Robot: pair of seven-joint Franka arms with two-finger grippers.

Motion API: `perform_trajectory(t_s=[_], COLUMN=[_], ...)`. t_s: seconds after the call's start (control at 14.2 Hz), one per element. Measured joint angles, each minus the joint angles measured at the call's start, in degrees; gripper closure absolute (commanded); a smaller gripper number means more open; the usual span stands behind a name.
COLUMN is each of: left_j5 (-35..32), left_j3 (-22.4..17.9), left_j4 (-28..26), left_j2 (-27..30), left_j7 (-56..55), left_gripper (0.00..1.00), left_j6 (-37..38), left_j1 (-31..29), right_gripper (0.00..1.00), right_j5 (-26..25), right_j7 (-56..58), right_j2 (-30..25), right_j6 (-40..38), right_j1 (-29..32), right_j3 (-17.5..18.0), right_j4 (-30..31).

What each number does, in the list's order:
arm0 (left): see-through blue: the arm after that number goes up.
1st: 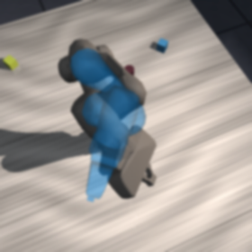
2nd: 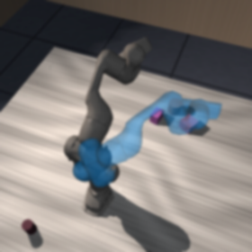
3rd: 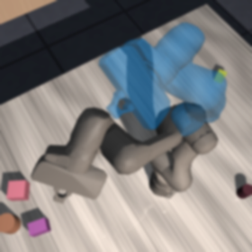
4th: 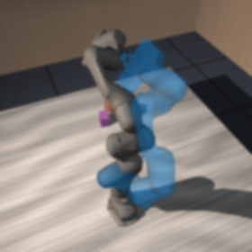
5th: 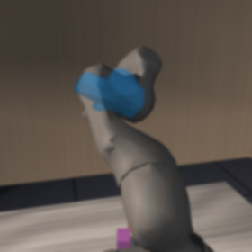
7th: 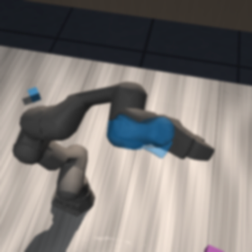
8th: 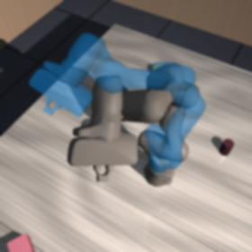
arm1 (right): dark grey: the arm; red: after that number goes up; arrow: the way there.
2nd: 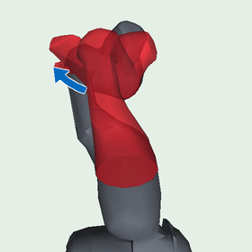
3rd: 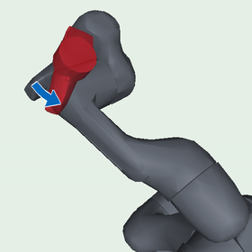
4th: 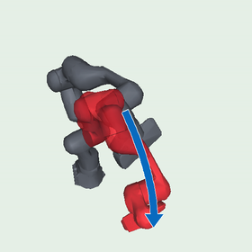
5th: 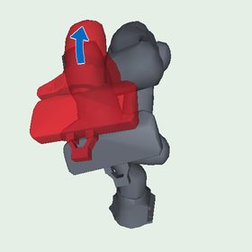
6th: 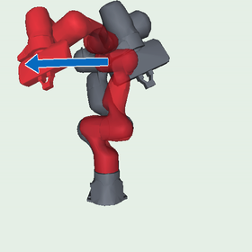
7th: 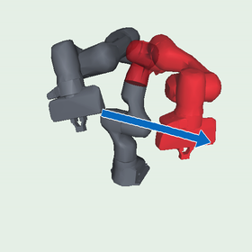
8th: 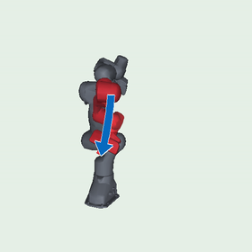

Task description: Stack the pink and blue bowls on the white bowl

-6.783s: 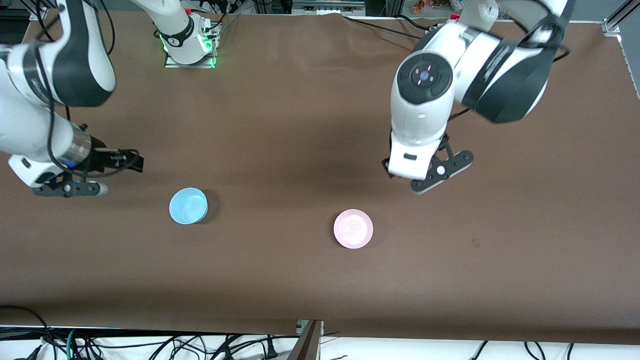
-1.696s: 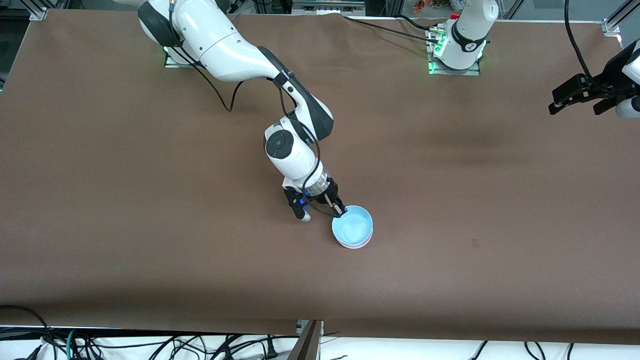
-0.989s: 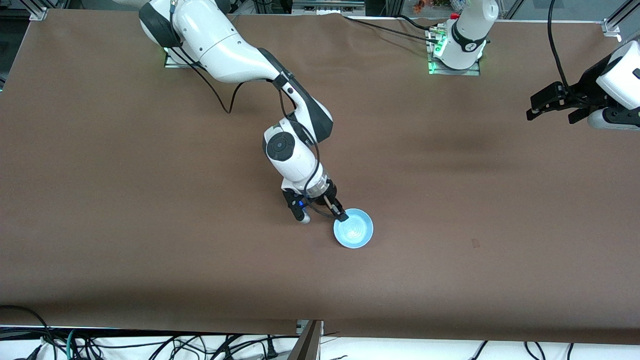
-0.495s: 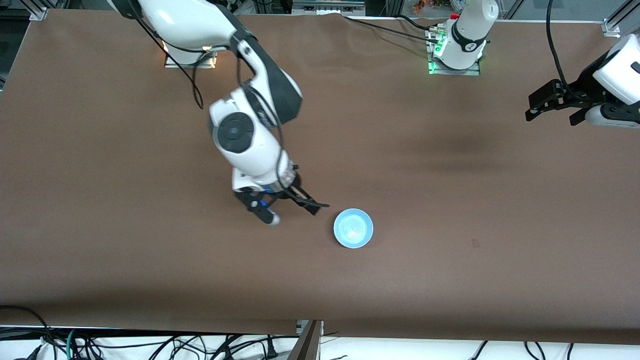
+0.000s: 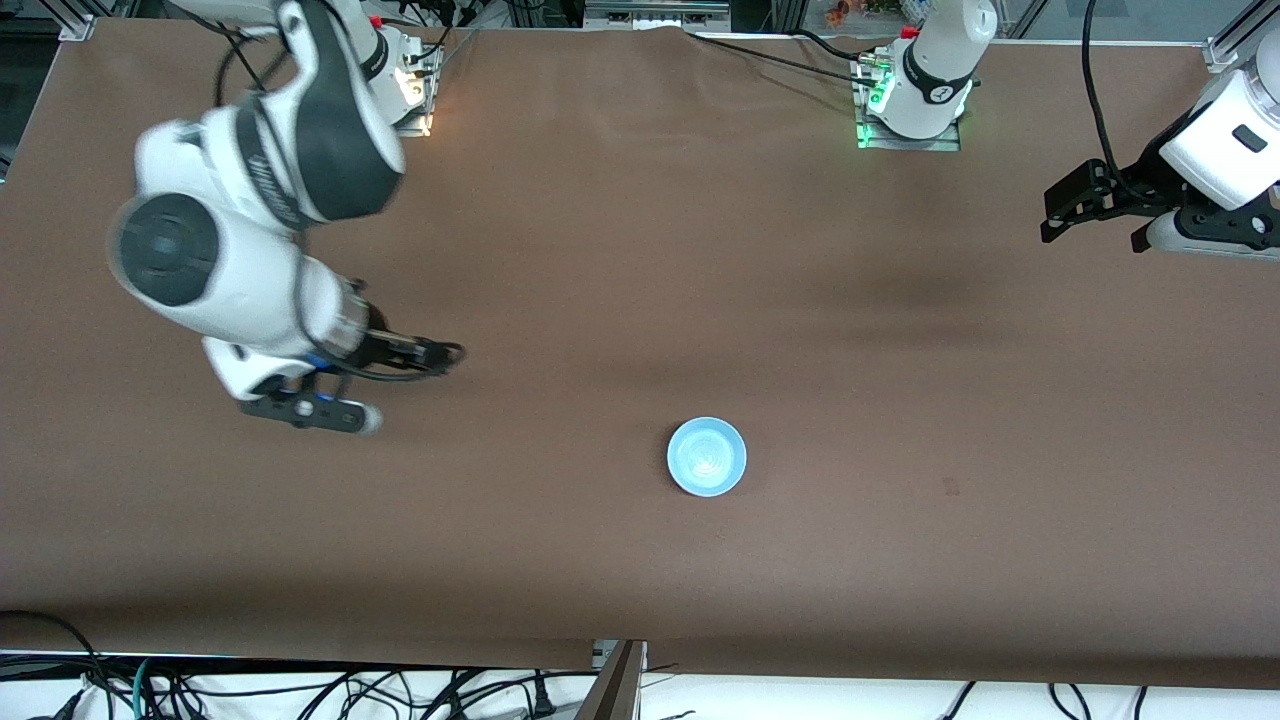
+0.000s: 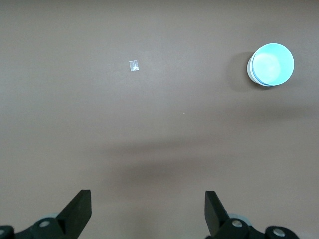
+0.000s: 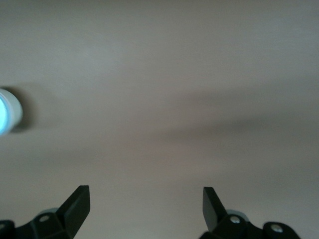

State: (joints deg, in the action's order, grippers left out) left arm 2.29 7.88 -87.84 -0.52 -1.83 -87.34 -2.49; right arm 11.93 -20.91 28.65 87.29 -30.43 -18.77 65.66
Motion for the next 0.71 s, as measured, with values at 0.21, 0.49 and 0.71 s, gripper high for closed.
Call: perform_trajectory(t_s=[0.21,0.49,0.71], left_j5=[0.00,0.00,0.00], left_j3=[0.01,-0.06,-0.06], left_j4=[0.29,0.30,0.30], left_j2=[0.01,-0.14,-0.32], left_j7=[0.00,0.00,0.01], left_gripper=[0.00,0.00,0.00], left_j6=[0.00,0.00,-0.01], left_j1=[0.00,-0.01,-0.01], right_gripper=[0.00,0.00,0.00], right_j5=[-5.39,-8.66,-9.96], right_j7=[7.06,8.64,9.59], right_j2=[-12.51,-25.94,-28.64], right_j6=[-0.63,0.13,2.07], right_j1=[0.17,-0.33,-0.67], right_j3=[-2.53,-2.46,-2.29], right_j4=[13.74,28.15,32.21])
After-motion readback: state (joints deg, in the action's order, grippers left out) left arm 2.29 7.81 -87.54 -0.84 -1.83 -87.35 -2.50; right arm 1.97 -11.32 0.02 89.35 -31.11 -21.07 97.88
